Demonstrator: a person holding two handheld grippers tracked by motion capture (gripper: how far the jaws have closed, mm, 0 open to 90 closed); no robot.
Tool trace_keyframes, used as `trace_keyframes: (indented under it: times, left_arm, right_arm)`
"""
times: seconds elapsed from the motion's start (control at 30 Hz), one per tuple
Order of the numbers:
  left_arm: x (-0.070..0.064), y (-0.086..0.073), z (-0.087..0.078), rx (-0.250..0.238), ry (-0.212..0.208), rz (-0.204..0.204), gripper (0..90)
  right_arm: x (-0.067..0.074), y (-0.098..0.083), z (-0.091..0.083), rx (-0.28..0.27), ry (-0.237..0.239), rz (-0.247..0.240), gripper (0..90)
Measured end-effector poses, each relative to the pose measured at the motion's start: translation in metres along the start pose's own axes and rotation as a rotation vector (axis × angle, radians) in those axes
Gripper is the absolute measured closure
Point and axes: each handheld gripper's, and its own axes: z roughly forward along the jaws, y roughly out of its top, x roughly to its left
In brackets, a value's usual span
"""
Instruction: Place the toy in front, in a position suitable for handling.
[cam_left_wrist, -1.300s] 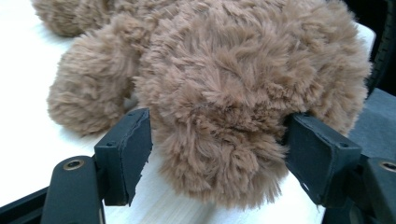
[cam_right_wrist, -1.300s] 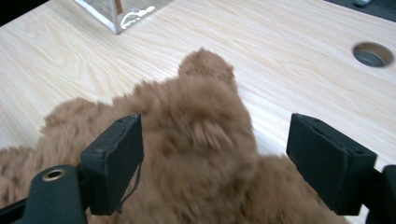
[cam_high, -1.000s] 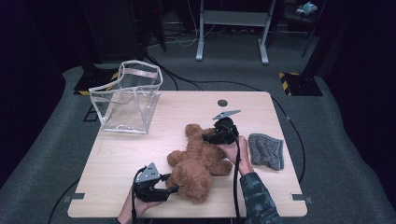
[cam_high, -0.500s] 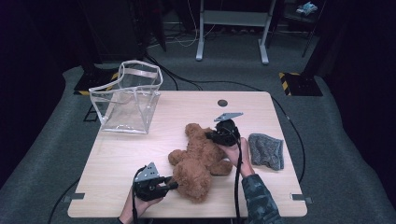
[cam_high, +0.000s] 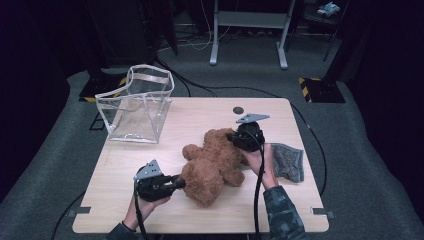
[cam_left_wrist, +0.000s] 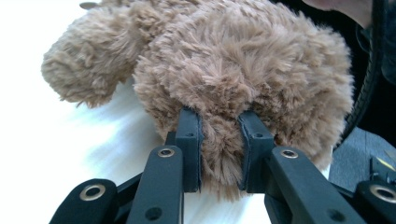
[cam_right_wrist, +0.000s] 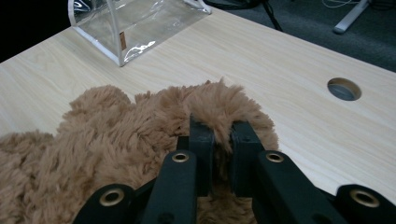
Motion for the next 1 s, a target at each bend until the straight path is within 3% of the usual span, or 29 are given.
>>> trace_keyframes:
  times: [0.3, 0.37, 0.6, 0.87, 0.93, 1.0]
  left_arm:
    - [0.019, 0.020, -0.005, -0.013, 0.023, 0.001, 74.4]
    - [0.023, 0.029, -0.006, -0.022, 0.023, -0.020, 74.5]
    - [0.031, 0.049, -0.005, -0.032, 0.039, -0.003, 74.7]
    - [0.056, 0.066, 0.001, 0.000, 0.069, -0.013, 75.8]
    - [0.058, 0.067, 0.002, -0.001, 0.070, -0.026, 76.1]
    - [0.068, 0.071, 0.005, 0.011, 0.073, -0.042, 76.3]
  right_arm:
    - [0.001, 0.009, -0.016, -0.021, -0.047, 0.015, 82.8]
    - [0.002, 0.013, -0.022, -0.030, -0.067, 0.029, 82.8]
    - [0.005, 0.025, -0.035, -0.036, -0.115, 0.018, 82.9]
    - [0.008, 0.033, -0.044, -0.020, -0.146, 0.017, 83.0]
    - [0.008, 0.032, -0.043, -0.008, -0.150, 0.027, 83.0]
    - [0.008, 0.031, -0.042, -0.002, -0.145, 0.040, 83.0]
